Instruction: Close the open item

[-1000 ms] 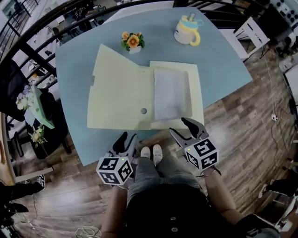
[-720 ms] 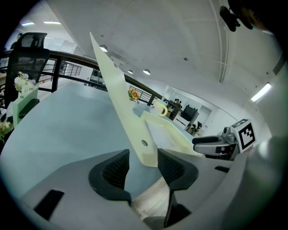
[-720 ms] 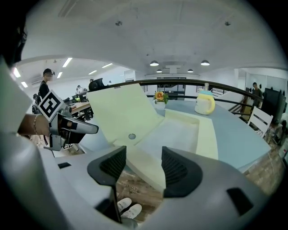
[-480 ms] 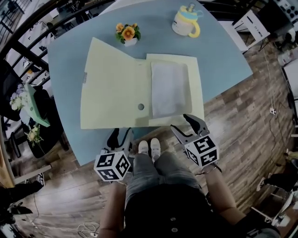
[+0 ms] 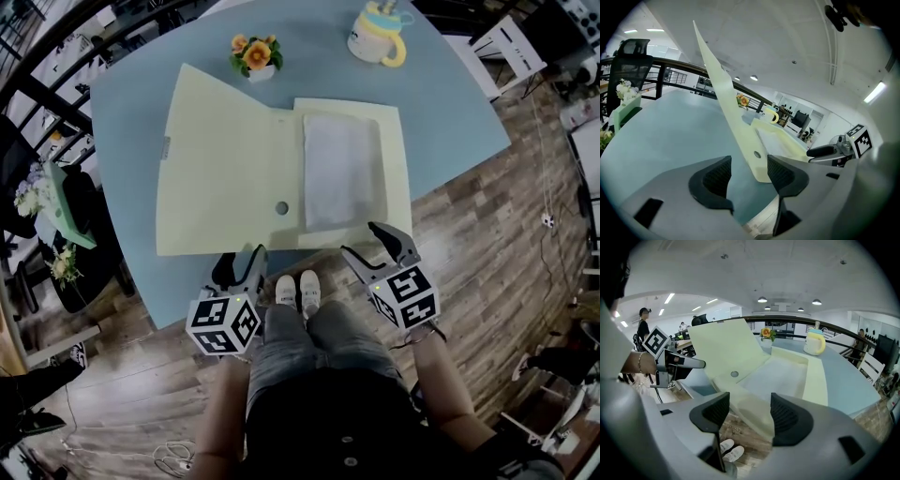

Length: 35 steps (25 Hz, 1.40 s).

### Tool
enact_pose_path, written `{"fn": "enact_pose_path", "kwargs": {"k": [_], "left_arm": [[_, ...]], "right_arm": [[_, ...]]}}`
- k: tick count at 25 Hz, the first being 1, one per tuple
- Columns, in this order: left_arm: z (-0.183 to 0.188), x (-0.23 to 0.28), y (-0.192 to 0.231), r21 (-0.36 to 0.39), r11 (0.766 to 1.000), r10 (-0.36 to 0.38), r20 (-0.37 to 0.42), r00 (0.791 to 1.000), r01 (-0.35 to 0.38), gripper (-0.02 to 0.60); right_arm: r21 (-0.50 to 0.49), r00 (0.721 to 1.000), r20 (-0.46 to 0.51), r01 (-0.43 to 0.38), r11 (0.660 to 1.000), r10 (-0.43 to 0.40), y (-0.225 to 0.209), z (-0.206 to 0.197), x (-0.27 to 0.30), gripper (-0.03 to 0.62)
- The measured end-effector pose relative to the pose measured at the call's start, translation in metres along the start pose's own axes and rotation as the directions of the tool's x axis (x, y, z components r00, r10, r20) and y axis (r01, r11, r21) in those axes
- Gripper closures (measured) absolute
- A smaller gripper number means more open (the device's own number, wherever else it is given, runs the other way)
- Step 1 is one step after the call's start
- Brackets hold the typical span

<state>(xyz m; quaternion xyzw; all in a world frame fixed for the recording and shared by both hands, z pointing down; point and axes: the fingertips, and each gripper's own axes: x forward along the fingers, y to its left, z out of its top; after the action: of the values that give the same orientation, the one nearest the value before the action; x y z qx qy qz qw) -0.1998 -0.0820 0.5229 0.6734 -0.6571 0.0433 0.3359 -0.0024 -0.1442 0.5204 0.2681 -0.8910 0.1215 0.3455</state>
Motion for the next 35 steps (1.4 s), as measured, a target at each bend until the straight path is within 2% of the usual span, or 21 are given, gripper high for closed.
{"fn": "enact_pose_path", "kwargs": {"k": [9,19,22,24,30,35], "left_arm": [[0.006,0.0,-0.001,0.02,1.0,-0.016,0.009,1.0,0.016,0.344],[0.004,0.002,0.001,0.014,1.0,-0.011,0.028,1.0,0.01,0.345],[0.006,0.002,-0.001,0.028,1.0,-0.008,0.029,1.0,0.007,0.42],[0.006,0.003,-0.003,0.042,0.999,-0.005,0.025,1.0,0.004,0.446],[0.007,0.003,-0.005,0.077,0.997,0.016,0.016,1.0,-0.017,0.479],[0.016,0.0,-0.006,0.076,0.997,0.029,0.057,0.998,-0.033,0.494]], "right_arm": [[-0.062,0.999,-0.036,0.013,0.998,-0.016,0.002,-0.006,0.006,0.329],[-0.058,0.999,-0.021,0.028,0.998,-0.029,0.001,-0.01,0.008,0.328],[-0.056,1.0,-0.016,0.022,0.998,-0.022,0.0,-0.01,0.008,0.321],[-0.056,1.0,-0.018,0.019,0.998,-0.02,0.0,-0.01,0.008,0.322],[-0.054,1.0,-0.015,0.014,0.998,-0.015,0.0,-0.011,0.008,0.324],[-0.039,1.0,-0.009,0.004,0.999,-0.005,0.003,-0.009,0.006,0.324]]}}
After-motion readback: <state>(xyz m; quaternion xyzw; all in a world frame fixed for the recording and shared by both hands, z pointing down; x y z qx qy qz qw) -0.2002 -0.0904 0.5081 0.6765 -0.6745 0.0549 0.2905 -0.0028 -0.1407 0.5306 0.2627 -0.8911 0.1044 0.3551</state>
